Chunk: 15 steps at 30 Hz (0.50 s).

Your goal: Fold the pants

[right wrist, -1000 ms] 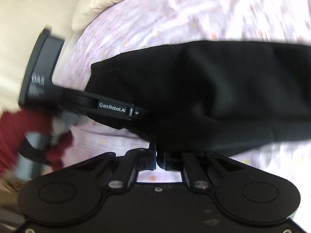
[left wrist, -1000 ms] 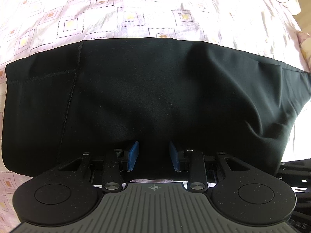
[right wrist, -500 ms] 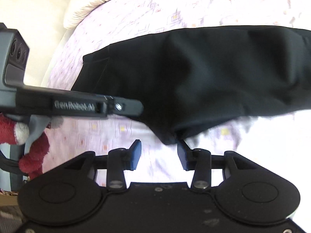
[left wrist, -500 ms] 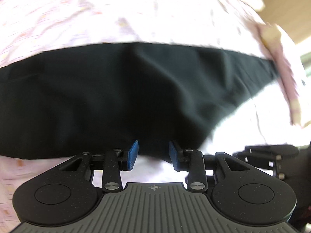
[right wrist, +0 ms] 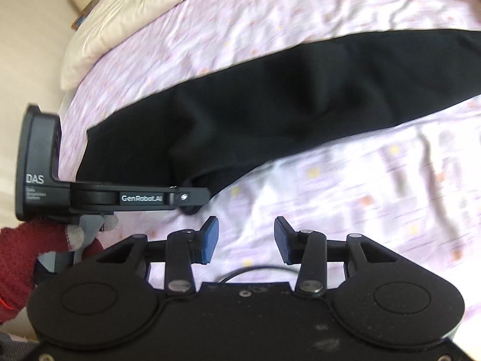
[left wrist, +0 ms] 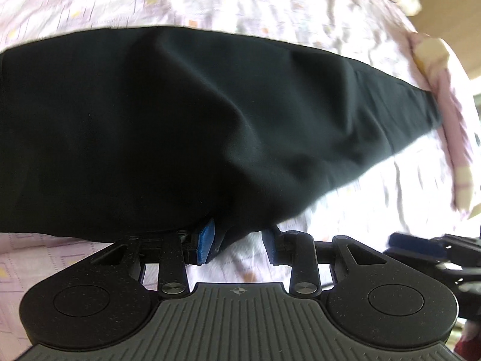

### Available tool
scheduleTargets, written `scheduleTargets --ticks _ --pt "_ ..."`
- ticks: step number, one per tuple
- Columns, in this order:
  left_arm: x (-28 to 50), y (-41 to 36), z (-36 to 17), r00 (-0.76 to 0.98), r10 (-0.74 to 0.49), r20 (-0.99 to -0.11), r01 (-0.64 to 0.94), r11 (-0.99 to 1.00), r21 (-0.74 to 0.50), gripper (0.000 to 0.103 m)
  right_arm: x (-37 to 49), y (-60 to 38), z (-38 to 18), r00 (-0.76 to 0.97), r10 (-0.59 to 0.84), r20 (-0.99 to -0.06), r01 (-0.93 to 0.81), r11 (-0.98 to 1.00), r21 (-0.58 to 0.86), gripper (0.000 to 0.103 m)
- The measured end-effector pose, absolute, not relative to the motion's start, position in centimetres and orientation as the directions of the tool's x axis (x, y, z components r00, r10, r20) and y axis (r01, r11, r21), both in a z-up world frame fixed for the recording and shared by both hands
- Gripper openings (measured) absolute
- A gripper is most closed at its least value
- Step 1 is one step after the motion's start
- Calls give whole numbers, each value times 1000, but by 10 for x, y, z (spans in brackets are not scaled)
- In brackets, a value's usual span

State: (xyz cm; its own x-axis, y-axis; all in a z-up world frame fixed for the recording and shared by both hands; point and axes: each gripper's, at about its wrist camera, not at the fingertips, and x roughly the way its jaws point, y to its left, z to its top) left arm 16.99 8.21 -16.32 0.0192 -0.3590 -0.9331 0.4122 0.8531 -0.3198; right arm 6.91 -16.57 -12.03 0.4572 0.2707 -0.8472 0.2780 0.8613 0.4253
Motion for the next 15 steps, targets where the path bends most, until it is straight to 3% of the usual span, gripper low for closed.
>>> scheduleTargets --ticks 6,15 --pt "166 71 -166 29 -324 -946 372 881 -290 34 85 -226 -105 523 236 -819 242 881 408 47" --pt "168 72 -168 23 -310 -950 259 920 -294 34 158 -298 -108 513 195 -836 -15 976 219 51"
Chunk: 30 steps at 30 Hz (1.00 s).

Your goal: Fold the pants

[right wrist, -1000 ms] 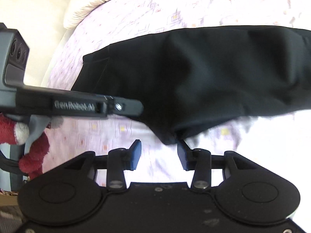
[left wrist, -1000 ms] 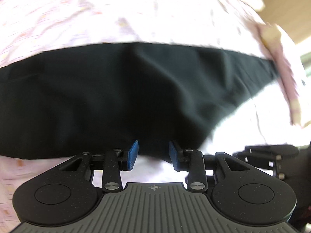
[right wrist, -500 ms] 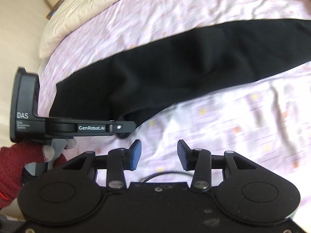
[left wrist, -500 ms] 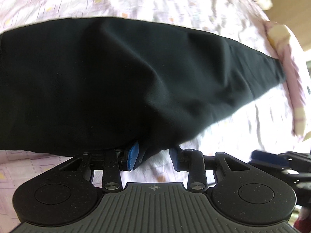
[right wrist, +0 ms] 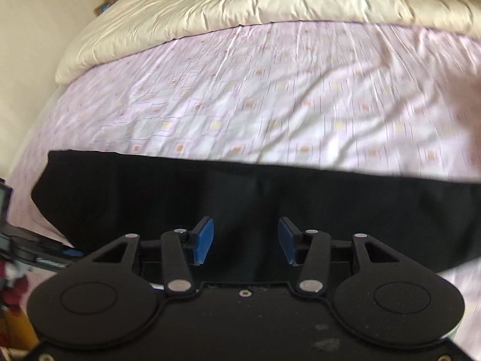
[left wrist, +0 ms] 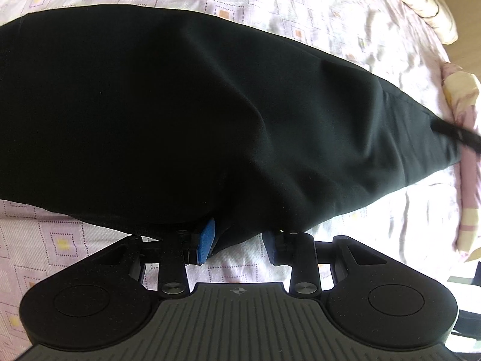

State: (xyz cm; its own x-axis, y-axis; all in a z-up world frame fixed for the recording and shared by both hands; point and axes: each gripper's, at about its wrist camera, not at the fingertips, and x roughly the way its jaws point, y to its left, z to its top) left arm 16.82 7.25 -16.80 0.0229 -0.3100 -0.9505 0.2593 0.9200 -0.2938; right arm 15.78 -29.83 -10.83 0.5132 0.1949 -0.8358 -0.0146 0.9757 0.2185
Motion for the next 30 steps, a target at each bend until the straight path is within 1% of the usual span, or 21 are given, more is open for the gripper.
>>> scheduleTargets --ticks 1,3,6,9,12,14,17,19,20,22,24,27,30 --pt "167 72 -168 33 -305 -952 258 923 -287 34 166 -314 -106 506 196 -840 -48 979 200 51" --pt "160 72 -167 66 -300 -952 244 930 -276 34 189 -312 -116 491 203 -847 -122 979 164 51" --pt "149 74 -166 122 -297 -947 192 943 -271 34 206 -304 -127 469 227 -854 -237 963 125 51" --pt "149 73 -165 160 -269 -950 165 956 -243 34 221 -280 -139 437 272 -857 -371 923 104 51" --pt "148 63 -164 169 -222 -960 195 962 -188 34 226 -254 -147 431 269 -861 -472 881 39 51" --pt "148 56 -163 166 -198 -966 233 960 -156 35 231 -242 -155 417 264 -870 -504 863 21 53" --pt "150 47 -165 157 -191 -969 265 953 -145 41 237 -231 -160 393 249 -885 -516 857 12 54" --pt "152 46 -165 155 -193 -969 270 952 -147 41 242 -225 -164 359 239 -902 -523 852 18 47" --pt "152 45 -166 155 -197 -968 269 951 -150 42 242 -224 -162 356 238 -904 -521 853 20 27" --pt "152 47 -165 160 -209 -965 267 950 -162 42 248 -223 -164 347 211 -914 -521 853 0 4" --pt "152 49 -164 168 -219 -961 269 948 -169 42 250 -224 -157 362 202 -910 -534 845 -25 2" --pt "146 50 -159 191 -212 -958 301 942 -148 41 256 -229 -153 426 133 -895 -502 858 -112 2" --pt "137 47 -149 219 -221 -950 335 932 -139 41 270 -237 -158 405 122 -906 -445 892 -79 2"
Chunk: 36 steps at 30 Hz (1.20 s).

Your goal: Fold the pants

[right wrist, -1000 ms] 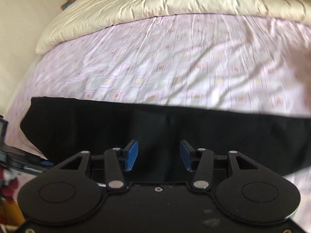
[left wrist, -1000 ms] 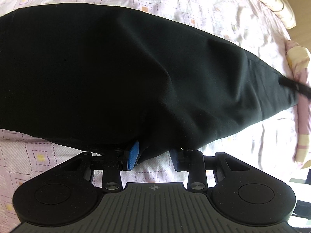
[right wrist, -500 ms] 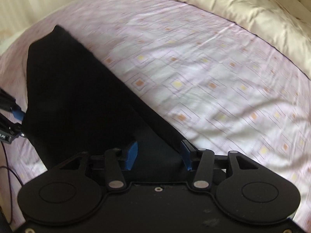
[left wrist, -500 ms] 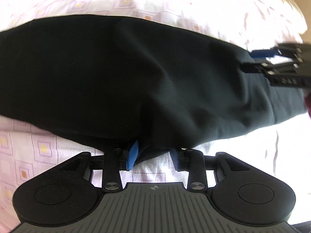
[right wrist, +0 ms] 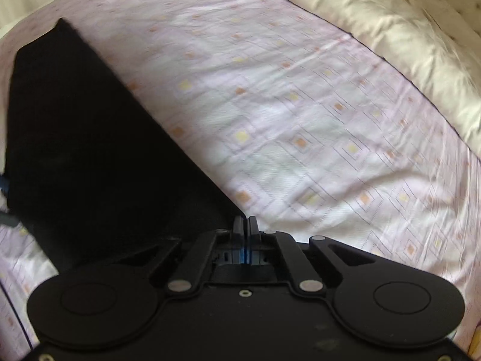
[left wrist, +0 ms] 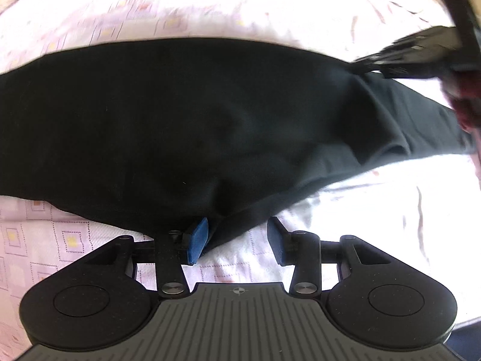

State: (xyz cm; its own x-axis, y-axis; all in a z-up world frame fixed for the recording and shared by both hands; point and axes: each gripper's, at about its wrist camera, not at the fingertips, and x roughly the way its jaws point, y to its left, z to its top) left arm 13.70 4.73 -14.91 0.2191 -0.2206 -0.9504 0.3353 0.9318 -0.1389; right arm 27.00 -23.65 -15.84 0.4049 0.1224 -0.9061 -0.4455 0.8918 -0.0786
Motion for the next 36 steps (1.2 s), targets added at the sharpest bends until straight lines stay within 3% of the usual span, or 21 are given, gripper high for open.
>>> scheduleTargets --ticks 7,10,11,13,17,20,30,33,36 --pt "132 56 -119 303 -313 -900 285 931 -228 41 277 -241 -165 406 130 -904 -408 911 -52 5" --pt "144 54 -123 332 -294 -896 233 946 -224 41 279 -254 -161 434 148 -889 -326 945 -1 14" --pt "148 53 -130 315 -273 -909 217 953 -211 42 277 -260 -156 449 153 -880 -287 958 20 22" --pt "156 50 -158 202 -198 -959 197 968 -158 41 269 -277 -143 483 172 -859 -200 976 83 24" --pt "156 28 -162 175 -118 -977 346 937 -51 41 233 -312 -120 527 186 -830 -70 982 175 28" --pt "154 14 -149 214 -80 -973 369 929 5 41 198 -335 -112 534 164 -829 -17 983 184 29" --pt "172 -88 -122 272 -293 -917 452 880 -147 41 122 -383 -128 486 88 -870 59 989 132 33" --pt "172 -113 -132 240 -284 -929 502 855 -132 41 118 -391 -133 480 95 -872 52 989 136 35" --pt "167 -124 -158 168 -176 -970 557 829 -53 42 111 -399 -136 473 102 -875 55 988 144 40"
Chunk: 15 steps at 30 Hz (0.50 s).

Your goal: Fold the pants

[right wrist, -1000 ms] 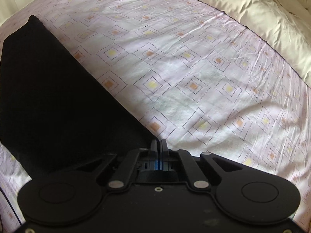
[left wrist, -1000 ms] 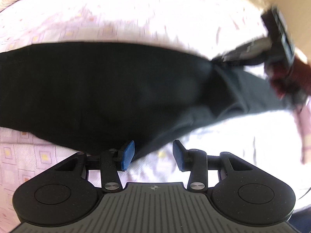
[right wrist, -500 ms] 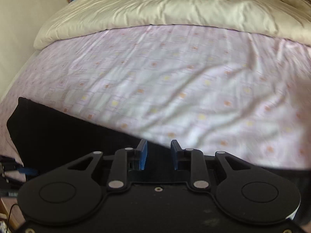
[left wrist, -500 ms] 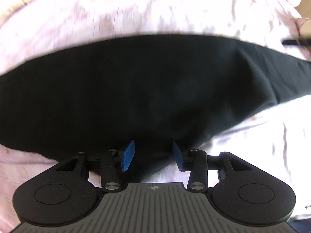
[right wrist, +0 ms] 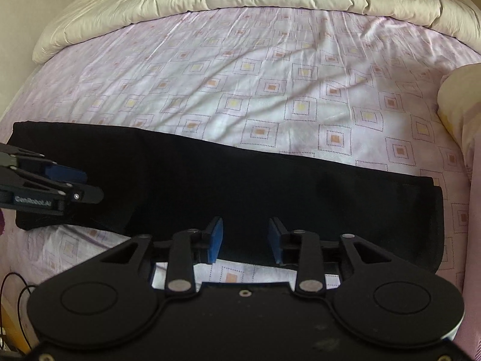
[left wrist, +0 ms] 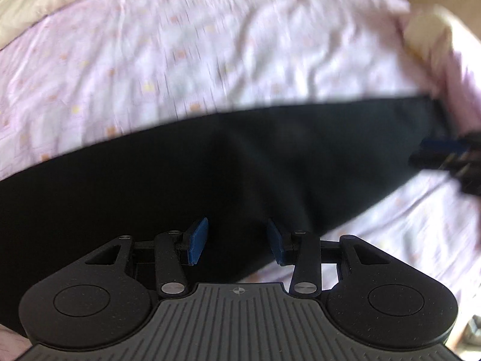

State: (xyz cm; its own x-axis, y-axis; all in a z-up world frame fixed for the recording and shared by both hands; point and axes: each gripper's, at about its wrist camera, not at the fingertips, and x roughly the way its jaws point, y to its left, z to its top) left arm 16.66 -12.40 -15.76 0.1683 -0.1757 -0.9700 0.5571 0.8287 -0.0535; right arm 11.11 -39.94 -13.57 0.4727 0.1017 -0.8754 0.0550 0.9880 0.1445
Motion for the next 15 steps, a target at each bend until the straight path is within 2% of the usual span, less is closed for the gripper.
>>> scheduleTargets --ticks 5,7,8,15 --pt "164 -130 -164 194 -155 -969 554 833 -22 44 101 -426 -136 475 74 -877 113 983 144 42" --pt "169 -135 -165 190 -154 -970 538 842 -28 44 101 -442 -134 485 43 -874 143 981 127 51" --pt "170 -135 -165 189 -151 -970 533 846 -28 44 102 -450 -134 489 23 -872 160 980 115 58" --pt "174 -145 -177 195 -138 -971 518 855 -17 45 123 -519 -143 464 -136 -875 332 943 30 68"
